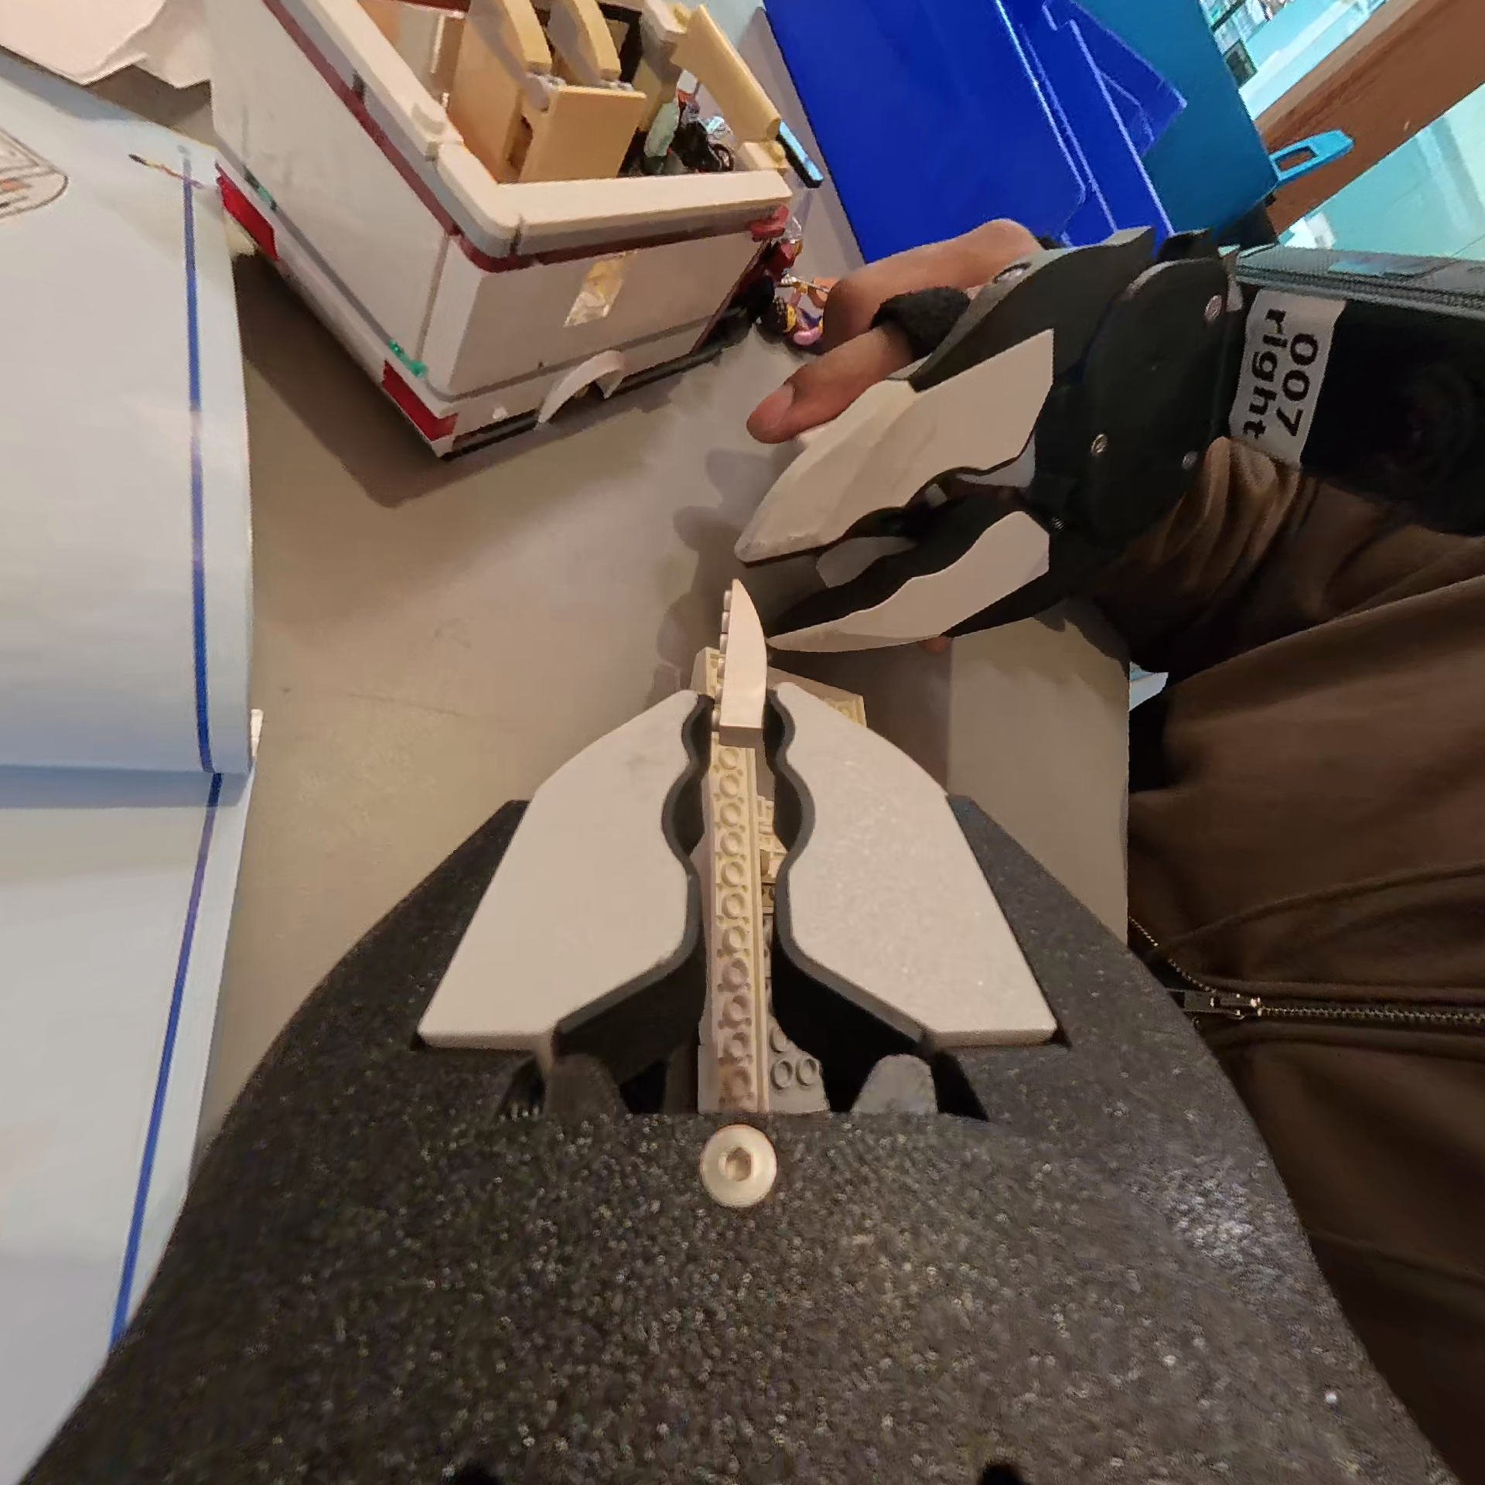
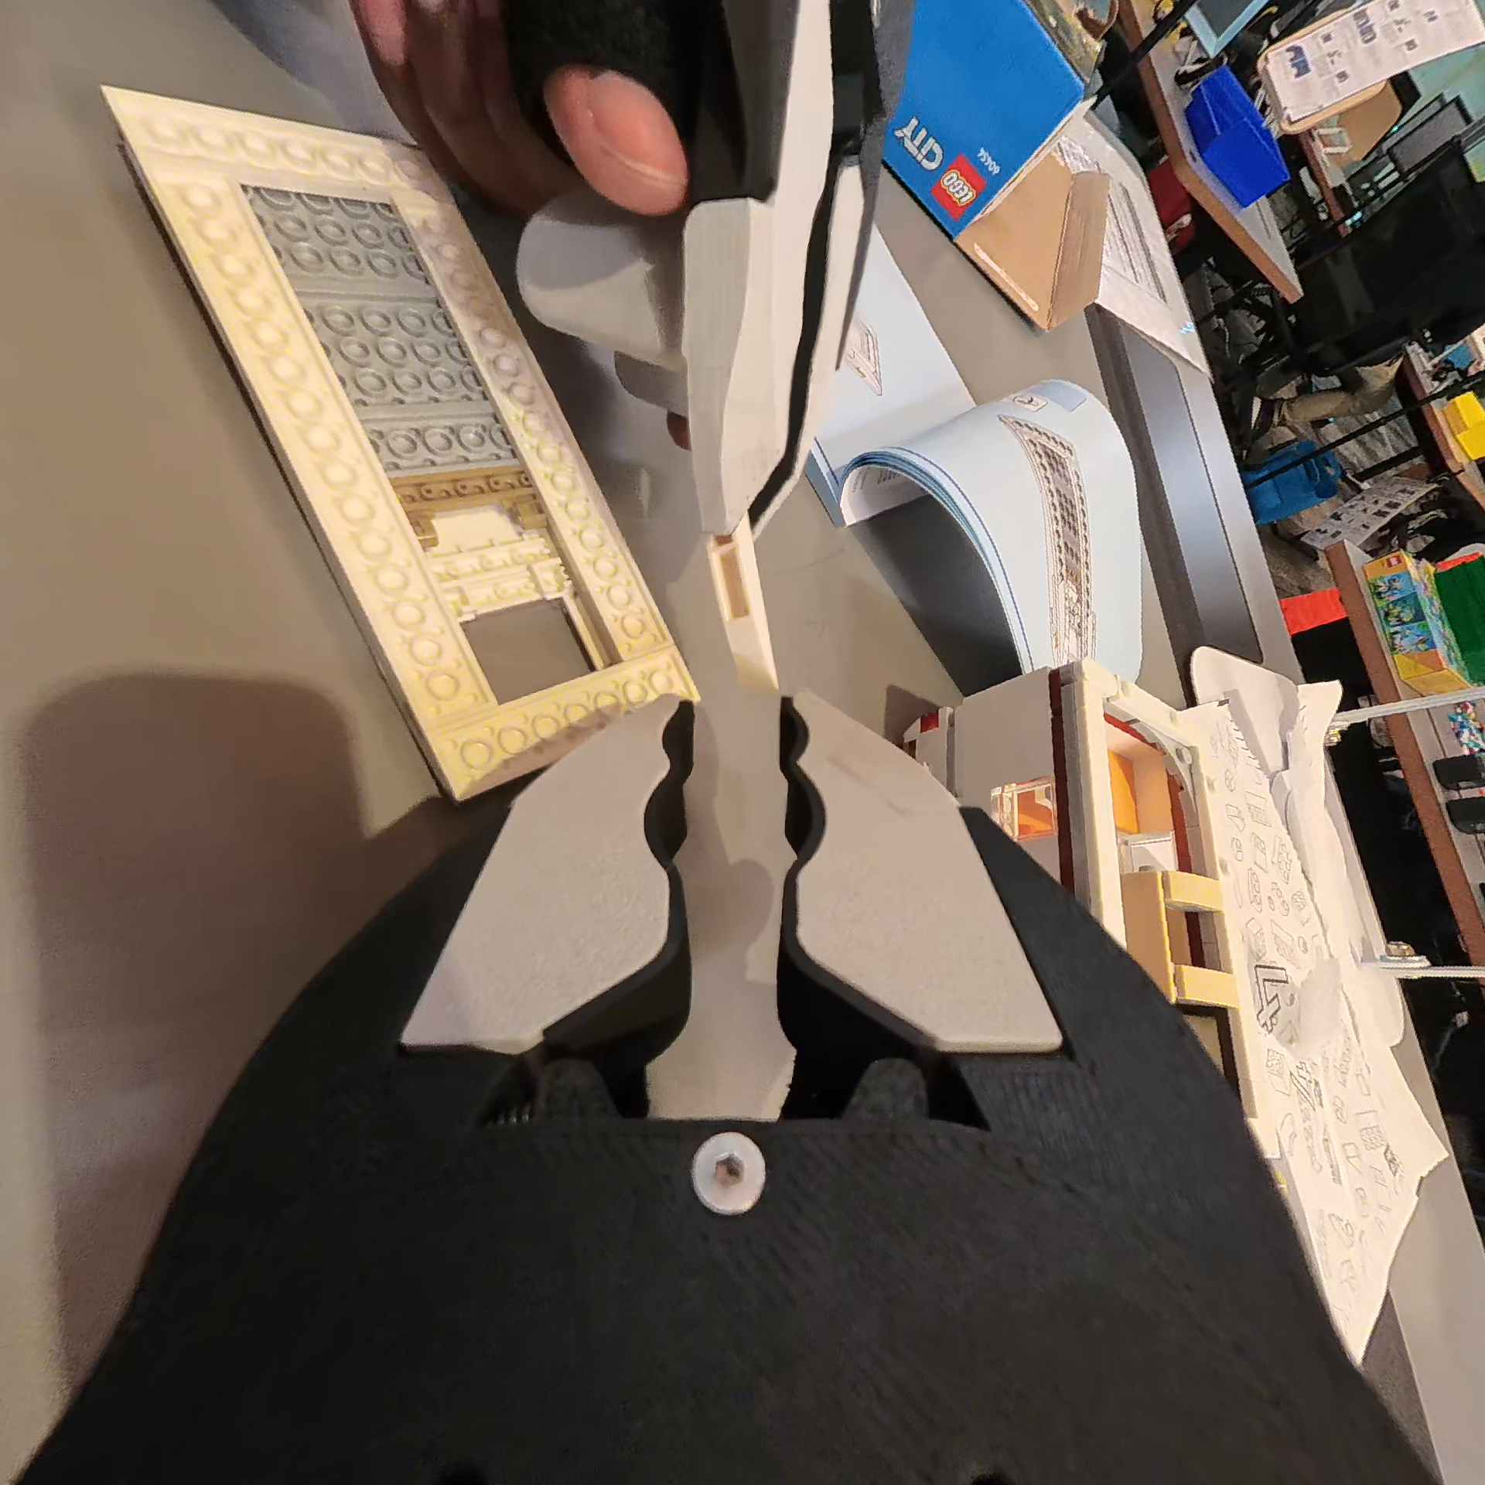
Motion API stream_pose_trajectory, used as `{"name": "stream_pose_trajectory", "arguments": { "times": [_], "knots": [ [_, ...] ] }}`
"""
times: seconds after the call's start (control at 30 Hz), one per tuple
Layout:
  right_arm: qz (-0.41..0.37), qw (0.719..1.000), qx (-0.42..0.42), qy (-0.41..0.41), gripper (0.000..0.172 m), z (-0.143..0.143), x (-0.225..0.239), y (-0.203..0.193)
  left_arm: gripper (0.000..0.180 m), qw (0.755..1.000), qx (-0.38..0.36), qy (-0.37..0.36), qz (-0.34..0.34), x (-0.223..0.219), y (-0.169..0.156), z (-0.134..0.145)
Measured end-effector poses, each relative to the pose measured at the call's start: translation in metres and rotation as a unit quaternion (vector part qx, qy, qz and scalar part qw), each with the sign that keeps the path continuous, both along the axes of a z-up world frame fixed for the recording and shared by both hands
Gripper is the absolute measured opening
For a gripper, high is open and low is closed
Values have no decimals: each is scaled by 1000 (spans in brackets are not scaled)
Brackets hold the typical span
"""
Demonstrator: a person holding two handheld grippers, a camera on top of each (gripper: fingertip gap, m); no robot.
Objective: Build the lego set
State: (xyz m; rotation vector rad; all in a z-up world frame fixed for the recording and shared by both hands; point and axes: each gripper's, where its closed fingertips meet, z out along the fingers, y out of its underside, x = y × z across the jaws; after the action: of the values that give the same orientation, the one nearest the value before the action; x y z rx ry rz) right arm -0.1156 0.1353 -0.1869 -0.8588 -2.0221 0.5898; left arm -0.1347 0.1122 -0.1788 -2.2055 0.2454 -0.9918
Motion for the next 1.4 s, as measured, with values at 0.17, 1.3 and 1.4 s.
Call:
{"name": "stream_pose_trajectory", "arguments": {
  "times": [0.17, 1.3, 1.4],
  "knots": [
    [-1, 1000, -20, -1, 24, 2, 0, 1, 13, 1000, -10, 2, -4, 3, -3, 0],
    [28, 981, -155, -116, 8, -11, 2, -22, 22, 969, -8, 228, -92, 5, -23, -35],
    [31, 979, -154, -131, 8, -15, 4, -24, 19, 967, 0, 233, -104, 8, -24, -36]
  ]
}}
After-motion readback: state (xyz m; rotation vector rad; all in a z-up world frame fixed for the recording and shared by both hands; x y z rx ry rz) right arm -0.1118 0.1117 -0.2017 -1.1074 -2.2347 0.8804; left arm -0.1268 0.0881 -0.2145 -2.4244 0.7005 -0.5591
